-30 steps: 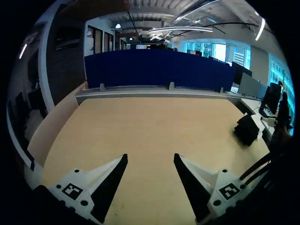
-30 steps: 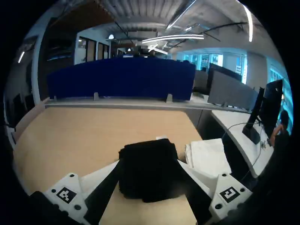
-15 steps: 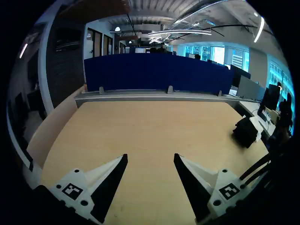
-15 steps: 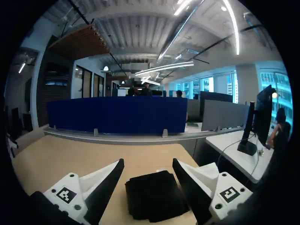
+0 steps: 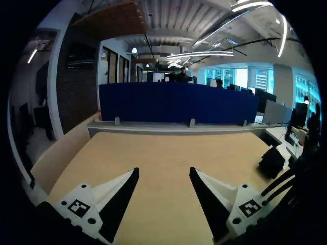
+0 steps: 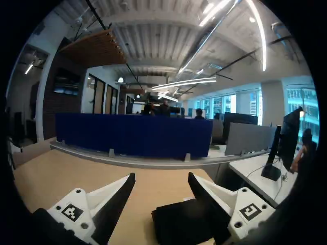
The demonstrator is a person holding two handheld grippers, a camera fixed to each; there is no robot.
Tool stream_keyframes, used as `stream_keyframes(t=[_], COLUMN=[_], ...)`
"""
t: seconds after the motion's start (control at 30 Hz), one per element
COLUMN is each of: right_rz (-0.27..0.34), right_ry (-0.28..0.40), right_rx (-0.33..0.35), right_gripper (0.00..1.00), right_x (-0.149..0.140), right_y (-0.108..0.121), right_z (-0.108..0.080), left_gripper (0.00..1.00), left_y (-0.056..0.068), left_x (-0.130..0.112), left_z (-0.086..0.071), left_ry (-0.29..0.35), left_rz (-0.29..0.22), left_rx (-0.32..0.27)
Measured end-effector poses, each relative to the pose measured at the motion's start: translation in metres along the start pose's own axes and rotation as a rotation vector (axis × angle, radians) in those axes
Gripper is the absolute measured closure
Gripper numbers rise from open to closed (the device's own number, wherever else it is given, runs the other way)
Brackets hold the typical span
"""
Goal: Fold towel
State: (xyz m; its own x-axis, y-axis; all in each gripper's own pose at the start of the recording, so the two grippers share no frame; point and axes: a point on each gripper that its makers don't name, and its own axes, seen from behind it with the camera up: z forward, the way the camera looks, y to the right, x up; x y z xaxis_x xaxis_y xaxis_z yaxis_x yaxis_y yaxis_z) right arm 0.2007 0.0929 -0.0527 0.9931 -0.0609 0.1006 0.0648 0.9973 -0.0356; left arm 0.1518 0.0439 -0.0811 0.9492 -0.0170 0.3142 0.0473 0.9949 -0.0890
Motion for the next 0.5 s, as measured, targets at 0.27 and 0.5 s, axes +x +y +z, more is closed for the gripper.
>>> stream_keyframes(t=[0.27, 0.5], right_rz=[0.019, 0.04], right_ry=[0.018, 0.035], right_rx=[0.035, 0.041], right_gripper=[0.0, 0.0], right_x=[0.015, 0.026], right_y=[-0.046, -0.074], right_z=[0.006, 0.01], left_gripper=[0.09, 0.09], left_y=[-0.018, -0.032], left_x=[0.055, 0.094], left_z=[0.011, 0.018], left_ry=[0.158, 0.264], left_rz=[0.023, 0.03], left_rx=[0.021, 0.025])
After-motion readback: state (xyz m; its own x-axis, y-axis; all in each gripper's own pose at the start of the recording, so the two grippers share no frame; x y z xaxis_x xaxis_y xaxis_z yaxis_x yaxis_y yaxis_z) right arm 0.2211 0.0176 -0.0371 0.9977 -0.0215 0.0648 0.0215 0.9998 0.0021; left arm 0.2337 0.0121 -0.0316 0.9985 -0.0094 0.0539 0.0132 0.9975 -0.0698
